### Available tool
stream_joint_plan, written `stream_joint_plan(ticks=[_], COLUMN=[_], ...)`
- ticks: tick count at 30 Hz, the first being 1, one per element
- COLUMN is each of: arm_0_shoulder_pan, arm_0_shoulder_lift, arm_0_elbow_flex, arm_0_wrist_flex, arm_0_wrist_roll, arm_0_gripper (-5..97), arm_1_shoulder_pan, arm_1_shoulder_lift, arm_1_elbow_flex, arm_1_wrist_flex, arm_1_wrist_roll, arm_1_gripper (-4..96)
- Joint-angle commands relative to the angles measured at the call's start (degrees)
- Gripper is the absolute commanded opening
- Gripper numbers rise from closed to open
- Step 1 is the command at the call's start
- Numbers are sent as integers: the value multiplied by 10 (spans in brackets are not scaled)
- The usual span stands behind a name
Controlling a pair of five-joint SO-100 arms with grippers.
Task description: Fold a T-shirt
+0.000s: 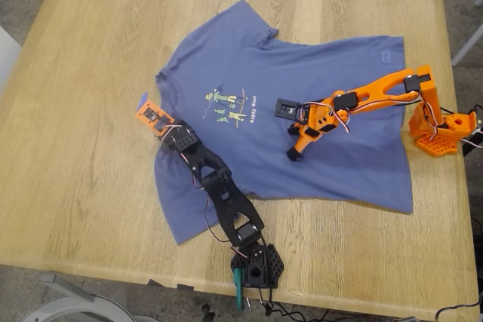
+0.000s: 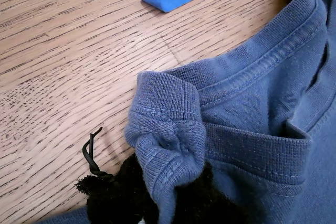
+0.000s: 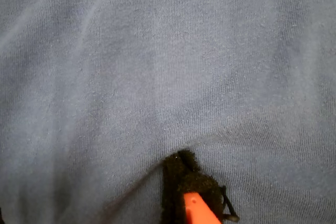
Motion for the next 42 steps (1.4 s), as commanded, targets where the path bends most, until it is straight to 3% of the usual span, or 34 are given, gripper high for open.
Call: stream_joint_plan(ticks=[1,10,23,31,35,42], arm_0_shoulder_pan=[53,57,54,58,59,62], arm_0_shoulder_lift=[24,59,89,111,124,155], arm_0_elbow_flex=[0,0,5,25,33,33], arm_0_wrist_flex=[18,41,53,53,53,67], arm_0_wrist_roll=[-10,-9,-8,-8,-8,-8], arm_0_gripper=[0,0,0,0,0,0], arm_1_shoulder_pan=[-21,-73,-141,-156,-152,-142], arm_1_shoulder_lift=[-4,-12,-12,-31,-47,-61], arm_1_elbow_flex=[-5,17,-3,-7,-9,-15], arm_1_wrist_flex=[2,36,146,210,210,221], arm_1_wrist_roll=[18,75,139,163,171,170], arm_1_gripper=[416,342,341,312,145,170])
